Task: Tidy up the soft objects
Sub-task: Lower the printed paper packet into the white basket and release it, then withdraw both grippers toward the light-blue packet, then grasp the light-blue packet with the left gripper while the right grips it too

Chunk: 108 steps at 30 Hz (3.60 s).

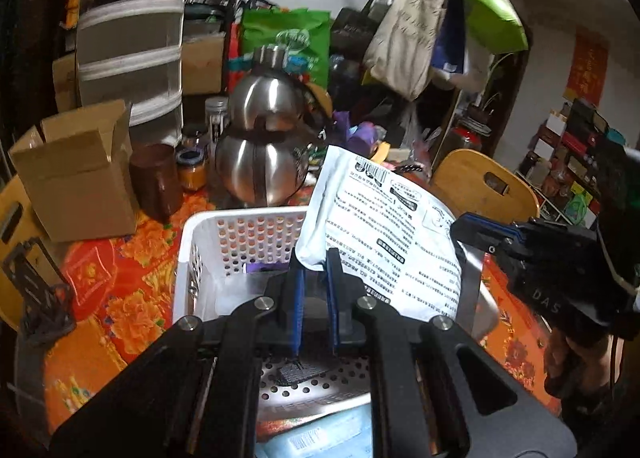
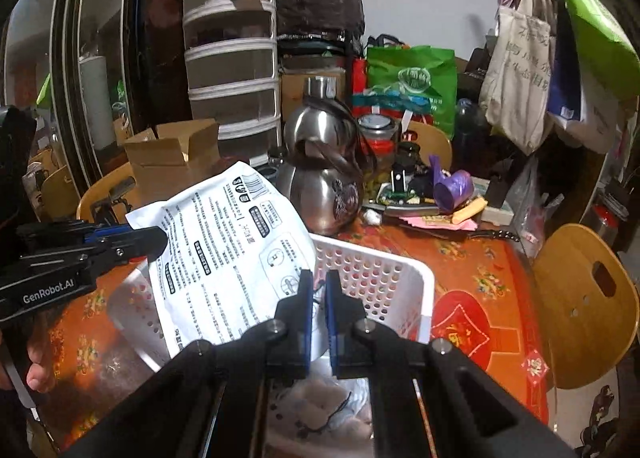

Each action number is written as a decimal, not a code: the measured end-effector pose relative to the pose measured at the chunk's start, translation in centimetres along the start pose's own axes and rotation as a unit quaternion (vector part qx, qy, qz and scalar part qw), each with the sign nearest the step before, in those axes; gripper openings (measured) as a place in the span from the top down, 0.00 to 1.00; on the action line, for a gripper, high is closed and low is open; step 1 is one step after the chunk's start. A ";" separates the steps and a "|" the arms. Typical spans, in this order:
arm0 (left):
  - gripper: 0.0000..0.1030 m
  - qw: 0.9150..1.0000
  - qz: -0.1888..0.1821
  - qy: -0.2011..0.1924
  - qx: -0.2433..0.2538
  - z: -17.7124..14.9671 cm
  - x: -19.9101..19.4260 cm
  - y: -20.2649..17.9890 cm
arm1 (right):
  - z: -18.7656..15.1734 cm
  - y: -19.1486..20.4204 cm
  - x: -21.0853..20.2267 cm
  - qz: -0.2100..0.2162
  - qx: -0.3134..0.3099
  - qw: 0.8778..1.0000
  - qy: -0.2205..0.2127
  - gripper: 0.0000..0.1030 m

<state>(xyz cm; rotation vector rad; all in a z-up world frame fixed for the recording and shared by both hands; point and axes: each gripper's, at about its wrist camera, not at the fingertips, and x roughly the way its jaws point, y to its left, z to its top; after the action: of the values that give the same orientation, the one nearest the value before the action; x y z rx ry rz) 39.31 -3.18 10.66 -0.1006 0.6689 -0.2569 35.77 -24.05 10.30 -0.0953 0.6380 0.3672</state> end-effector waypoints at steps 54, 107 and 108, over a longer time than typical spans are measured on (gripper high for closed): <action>0.08 0.997 0.056 0.049 -0.004 -18.2 -6.2 2.6 | -16.8 3.4 -4.5 0.032 0.067 0.996 0.043 0.18; 0.64 0.997 -0.073 0.029 0.018 -21.5 -7.6 -1.5 | -18.4 9.8 -6.2 0.057 -0.007 0.997 0.043 0.80; 0.64 0.997 -0.071 0.024 0.022 -21.2 -8.1 -1.7 | -18.2 9.8 -6.4 0.057 -0.007 0.998 0.040 0.81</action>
<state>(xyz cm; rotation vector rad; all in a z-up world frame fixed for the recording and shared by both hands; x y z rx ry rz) 19.60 -2.92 -0.76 -0.1002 0.7052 -0.4127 17.18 -20.50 -0.23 -0.0874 0.7219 0.4789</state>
